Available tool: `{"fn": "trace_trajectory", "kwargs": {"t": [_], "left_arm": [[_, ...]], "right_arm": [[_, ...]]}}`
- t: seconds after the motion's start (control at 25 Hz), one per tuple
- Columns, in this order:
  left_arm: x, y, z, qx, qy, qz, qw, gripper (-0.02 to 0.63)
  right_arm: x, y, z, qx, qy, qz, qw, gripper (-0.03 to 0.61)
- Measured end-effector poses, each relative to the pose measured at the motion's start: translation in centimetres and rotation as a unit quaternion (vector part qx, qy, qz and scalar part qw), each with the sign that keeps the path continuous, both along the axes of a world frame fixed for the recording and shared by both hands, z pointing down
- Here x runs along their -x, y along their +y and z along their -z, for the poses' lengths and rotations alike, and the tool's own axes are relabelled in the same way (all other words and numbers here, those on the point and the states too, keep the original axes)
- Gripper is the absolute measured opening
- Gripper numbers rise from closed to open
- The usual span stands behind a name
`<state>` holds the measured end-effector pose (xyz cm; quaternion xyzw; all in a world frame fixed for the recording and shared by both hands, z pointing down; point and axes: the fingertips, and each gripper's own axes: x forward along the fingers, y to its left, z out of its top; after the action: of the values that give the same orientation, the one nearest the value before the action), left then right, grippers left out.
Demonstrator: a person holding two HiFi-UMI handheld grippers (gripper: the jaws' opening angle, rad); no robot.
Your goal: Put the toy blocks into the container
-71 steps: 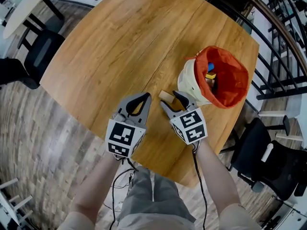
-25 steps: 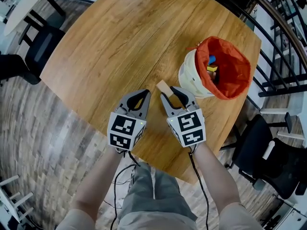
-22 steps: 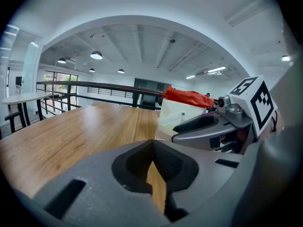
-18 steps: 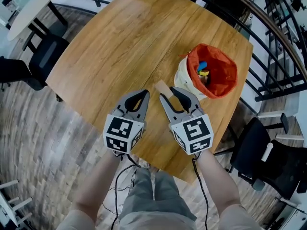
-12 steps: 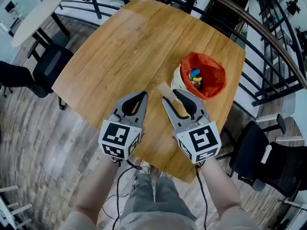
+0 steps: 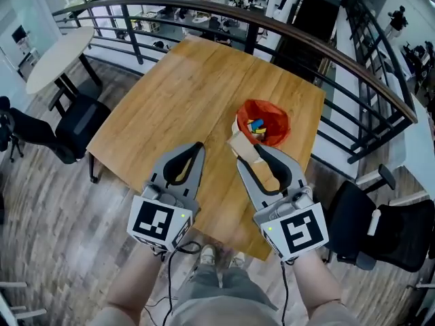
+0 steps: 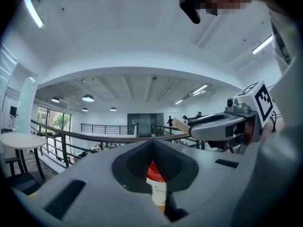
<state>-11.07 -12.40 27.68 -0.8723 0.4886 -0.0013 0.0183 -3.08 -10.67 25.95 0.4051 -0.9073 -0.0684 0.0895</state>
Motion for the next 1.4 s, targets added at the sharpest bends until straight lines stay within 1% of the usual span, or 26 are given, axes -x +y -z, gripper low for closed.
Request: {"fn": "trace_trajectory", "kwargs": {"t": [0.08, 0.28, 0.44, 0.56, 0.72, 0.84, 0.96, 1.04, 1.24, 1.4], "left_arm": [[-0.5, 1.8, 2.5, -0.026, -0.007, -0.007, 0.9996, 0.011], [-1.7, 5.6, 7.1, -0.063, -0.002, -0.019, 0.9978, 0.011], [-2.3, 8.2, 8.8, -0.082, -0.006, -0.026, 0.9963, 0.011], [-2.6, 9.9, 9.9, -0.099, -0.016, -0.026, 0.9946, 0.012], [-3.1, 11.9, 10.5, -0.099, -0.004, -0.029, 0.9947, 0.011], [-3.8, 13.3, 9.7, -0.081, 0.004, -0.036, 0.9961, 0.011], [-3.9, 14.0, 8.9, -0.088, 0.003, -0.041, 0.9953, 0.011], [-3.9, 14.4, 8.2, -0.077, 0.004, -0.042, 0.9961, 0.011], [-4.0, 15.6, 7.0, -0.059, 0.019, -0.037, 0.9974, 0.011], [-4.5, 15.9, 6.2, -0.056, 0.013, -0.044, 0.9974, 0.011]], "right_arm": [[-0.5, 1.5, 2.2, -0.017, -0.005, -0.002, 1.0, 0.144], [-2.6, 5.8, 7.1, -0.053, -0.027, 0.001, 0.998, 0.144], [-4.1, 9.2, 9.8, -0.083, -0.034, 0.004, 0.996, 0.144], [-4.9, 11.2, 11.1, -0.089, -0.04, 0.003, 0.995, 0.144], [-5.8, 13.4, 11.2, -0.08, -0.051, -0.001, 0.995, 0.144], [-6.3, 14.6, 10.7, -0.074, -0.065, -0.01, 0.995, 0.144], [-6.5, 15.8, 9.3, -0.055, -0.078, -0.018, 0.995, 0.144], [-6.5, 16.4, 8.1, -0.038, -0.08, -0.021, 0.996, 0.144], [-6.7, 17.2, 6.6, -0.009, -0.1, -0.025, 0.995, 0.144], [-6.8, 17.2, 6.2, -0.004, -0.109, -0.023, 0.994, 0.144]]}}
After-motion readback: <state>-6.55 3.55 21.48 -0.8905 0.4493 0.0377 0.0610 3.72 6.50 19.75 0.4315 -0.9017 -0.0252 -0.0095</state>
